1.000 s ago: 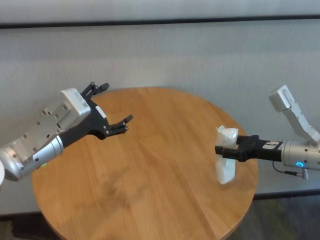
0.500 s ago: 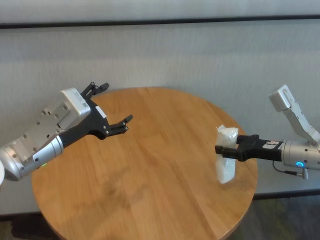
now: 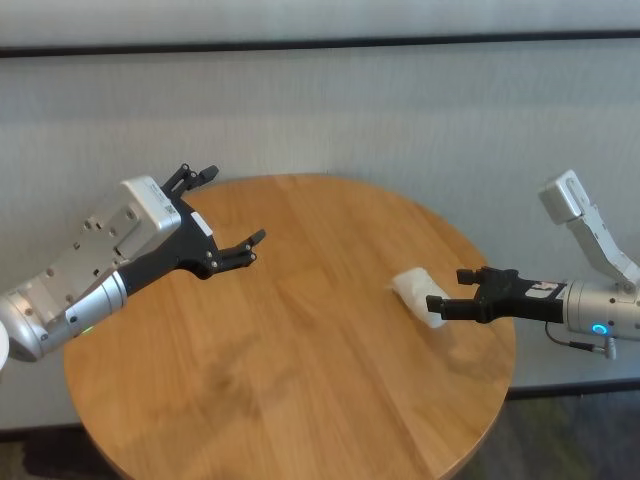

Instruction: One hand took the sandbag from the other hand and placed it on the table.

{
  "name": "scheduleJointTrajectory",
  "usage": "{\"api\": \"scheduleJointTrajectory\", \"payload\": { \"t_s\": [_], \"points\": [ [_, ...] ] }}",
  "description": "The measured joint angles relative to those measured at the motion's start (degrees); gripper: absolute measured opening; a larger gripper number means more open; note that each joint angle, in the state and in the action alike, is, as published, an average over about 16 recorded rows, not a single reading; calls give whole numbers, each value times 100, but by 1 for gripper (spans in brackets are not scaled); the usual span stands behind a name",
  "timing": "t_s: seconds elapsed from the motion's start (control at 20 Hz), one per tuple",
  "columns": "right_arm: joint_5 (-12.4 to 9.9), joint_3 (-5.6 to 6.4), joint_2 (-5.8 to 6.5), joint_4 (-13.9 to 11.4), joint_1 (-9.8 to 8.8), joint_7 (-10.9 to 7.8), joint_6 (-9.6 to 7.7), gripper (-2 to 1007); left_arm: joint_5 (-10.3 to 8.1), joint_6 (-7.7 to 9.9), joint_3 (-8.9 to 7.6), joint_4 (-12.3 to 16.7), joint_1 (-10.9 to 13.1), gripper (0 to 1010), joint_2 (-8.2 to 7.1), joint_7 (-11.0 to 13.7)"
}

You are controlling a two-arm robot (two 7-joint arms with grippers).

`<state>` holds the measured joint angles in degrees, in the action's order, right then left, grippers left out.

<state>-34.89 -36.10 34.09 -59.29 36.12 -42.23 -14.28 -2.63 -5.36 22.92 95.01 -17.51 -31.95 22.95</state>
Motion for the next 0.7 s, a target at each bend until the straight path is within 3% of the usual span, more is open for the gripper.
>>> {"api": "scheduleJointTrajectory", "payload": {
  "t_s": [0.35, 0.7],
  "points": [
    [-4, 0, 3, -5, -4, 5, 3, 987, 0, 0, 0, 0, 0, 1001, 0, 0],
    [10, -6, -7, -28, -7, 14, 6, 1002, 0, 0, 0, 0, 0, 1001, 0, 0]
  ]
}}
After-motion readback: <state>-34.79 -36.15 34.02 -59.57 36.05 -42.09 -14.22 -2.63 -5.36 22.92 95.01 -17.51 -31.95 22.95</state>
